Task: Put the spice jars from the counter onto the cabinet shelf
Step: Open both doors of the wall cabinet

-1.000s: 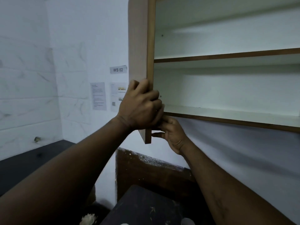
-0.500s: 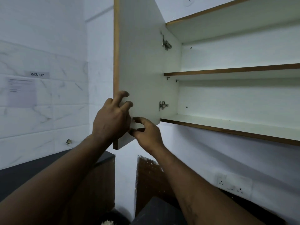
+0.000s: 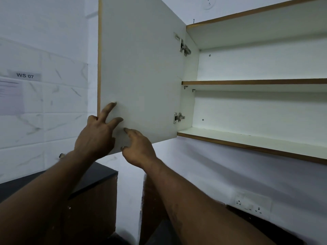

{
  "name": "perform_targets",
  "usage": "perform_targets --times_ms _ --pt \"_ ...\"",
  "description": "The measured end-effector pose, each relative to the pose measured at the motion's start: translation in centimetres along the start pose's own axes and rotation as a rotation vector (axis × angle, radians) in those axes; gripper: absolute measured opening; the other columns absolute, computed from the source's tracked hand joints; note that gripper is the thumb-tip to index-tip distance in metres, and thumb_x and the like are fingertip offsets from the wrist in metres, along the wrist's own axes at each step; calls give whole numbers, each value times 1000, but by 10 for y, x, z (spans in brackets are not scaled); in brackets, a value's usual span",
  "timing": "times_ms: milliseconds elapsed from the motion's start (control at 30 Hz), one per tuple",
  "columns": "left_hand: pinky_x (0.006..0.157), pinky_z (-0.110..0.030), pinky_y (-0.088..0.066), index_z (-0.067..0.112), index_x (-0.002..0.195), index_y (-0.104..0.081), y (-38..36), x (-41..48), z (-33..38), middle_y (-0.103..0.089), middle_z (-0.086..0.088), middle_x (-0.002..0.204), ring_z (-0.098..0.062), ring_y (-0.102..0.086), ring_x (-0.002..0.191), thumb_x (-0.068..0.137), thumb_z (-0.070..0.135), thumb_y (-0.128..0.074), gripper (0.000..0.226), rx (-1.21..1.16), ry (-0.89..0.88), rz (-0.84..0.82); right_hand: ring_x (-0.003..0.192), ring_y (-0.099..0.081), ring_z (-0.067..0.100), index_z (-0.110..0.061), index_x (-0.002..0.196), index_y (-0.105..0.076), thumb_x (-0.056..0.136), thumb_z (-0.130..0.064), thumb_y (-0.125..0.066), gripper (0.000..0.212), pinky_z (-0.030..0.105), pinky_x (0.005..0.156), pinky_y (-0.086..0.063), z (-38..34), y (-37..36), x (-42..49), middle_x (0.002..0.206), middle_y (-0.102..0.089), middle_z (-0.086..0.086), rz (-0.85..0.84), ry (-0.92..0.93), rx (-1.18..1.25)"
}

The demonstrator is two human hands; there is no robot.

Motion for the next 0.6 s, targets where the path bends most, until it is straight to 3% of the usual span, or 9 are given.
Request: perform_targets --times_ms 133,200,300,467,600 --pt "59 -42 -54 23 134 -60 -5 2 -7 -20 -4 166 -47 -53 101 65 20 -87 74 89 -3 22 134 -54 29 -23 151 -47 93 -26 -66 60 43 107 -47 -4 1 6 152 -52 1 91 -10 -25" --pt "81 -59 -52 19 132 -62 -7 2 -2 -30 -9 163 -56 -38 125 62 21 -84 74 172 17 42 132 -56 29 -23 149 -49 93 -27 -67 59 43 106 -48 -4 3 7 149 -55 1 102 -5 -37" --pt "109 -70 -25 13 124 -65 -4 3 9 -36 -15 158 -57 -14 141 61 20 -76 65 237 32 95 132 -56 30 -23 149 -49 94 -26 -66 58 44 106 -48 0 7 8 148 -57 1 76 -12 -37" --pt "118 -69 -3 10 105 -69 -3 3 26 -37 -18 157 -56 -5 146 60 16 -74 46 258 23 139 135 -53 28 -30 151 -46 93 -23 -65 62 42 110 -46 15 14 0 152 -53 -2 -46 11 -126" --pt "118 -66 -11 8 107 -69 -7 6 62 -41 -19 155 -50 -16 148 72 13 -67 36 240 -113 123 139 -50 27 -31 152 -44 95 -20 -62 60 42 109 -45 39 27 -17 157 -48 -3 -73 1 -201"
Point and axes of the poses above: each hand's wrist, its own x-axis towards the middle knuckle, its own y-axis out of the back of the hand, z = x × y, the point moved 10 cm from there along x, towards the middle knuckle
